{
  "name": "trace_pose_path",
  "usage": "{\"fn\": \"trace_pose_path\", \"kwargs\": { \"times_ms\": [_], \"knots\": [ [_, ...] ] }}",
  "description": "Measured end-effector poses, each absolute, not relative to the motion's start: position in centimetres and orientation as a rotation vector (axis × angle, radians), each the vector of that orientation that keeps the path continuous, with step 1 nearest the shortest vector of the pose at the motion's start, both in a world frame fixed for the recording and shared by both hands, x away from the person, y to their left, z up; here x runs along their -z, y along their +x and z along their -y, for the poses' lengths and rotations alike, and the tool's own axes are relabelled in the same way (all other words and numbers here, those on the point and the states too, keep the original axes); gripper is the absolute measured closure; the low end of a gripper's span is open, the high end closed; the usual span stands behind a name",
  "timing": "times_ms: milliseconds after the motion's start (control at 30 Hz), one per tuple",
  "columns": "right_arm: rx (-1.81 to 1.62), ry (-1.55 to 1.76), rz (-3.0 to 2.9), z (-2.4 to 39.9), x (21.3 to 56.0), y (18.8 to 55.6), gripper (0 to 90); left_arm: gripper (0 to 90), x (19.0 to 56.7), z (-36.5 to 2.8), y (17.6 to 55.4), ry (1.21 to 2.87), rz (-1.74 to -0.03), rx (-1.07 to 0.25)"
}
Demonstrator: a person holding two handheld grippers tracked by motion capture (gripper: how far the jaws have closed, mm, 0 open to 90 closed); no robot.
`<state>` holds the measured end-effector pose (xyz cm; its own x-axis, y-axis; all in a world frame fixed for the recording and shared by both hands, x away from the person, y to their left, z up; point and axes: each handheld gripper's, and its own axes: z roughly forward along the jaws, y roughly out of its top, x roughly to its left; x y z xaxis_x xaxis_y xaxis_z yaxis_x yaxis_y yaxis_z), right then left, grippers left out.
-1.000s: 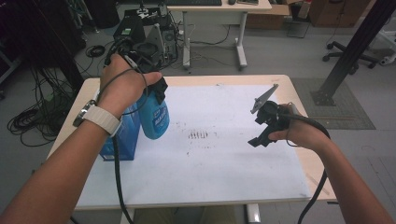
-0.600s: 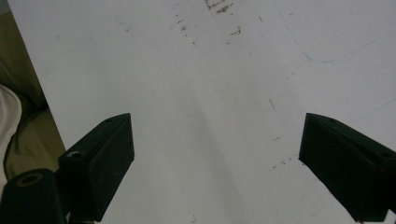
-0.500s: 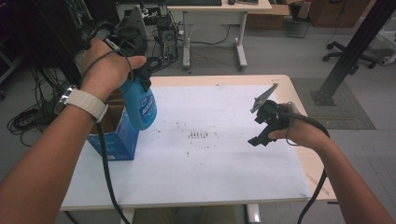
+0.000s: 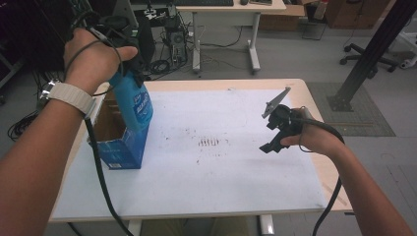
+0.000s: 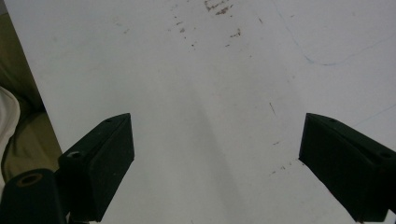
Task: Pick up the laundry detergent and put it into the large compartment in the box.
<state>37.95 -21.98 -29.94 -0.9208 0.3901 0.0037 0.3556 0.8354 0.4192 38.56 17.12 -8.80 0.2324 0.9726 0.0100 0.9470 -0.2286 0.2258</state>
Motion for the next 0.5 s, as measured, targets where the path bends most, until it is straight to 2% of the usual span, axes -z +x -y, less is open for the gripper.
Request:
{"fn": "trace_pose_path", "kwargs": {
  "times_ms": [500],
  "knots": [
    [-0.643,0.591,-2.937,21.7,30.2,38.4,10.4,37.4,7.6,-19.1,38.9,2.258,-1.892,-0.256]
  ]
}}
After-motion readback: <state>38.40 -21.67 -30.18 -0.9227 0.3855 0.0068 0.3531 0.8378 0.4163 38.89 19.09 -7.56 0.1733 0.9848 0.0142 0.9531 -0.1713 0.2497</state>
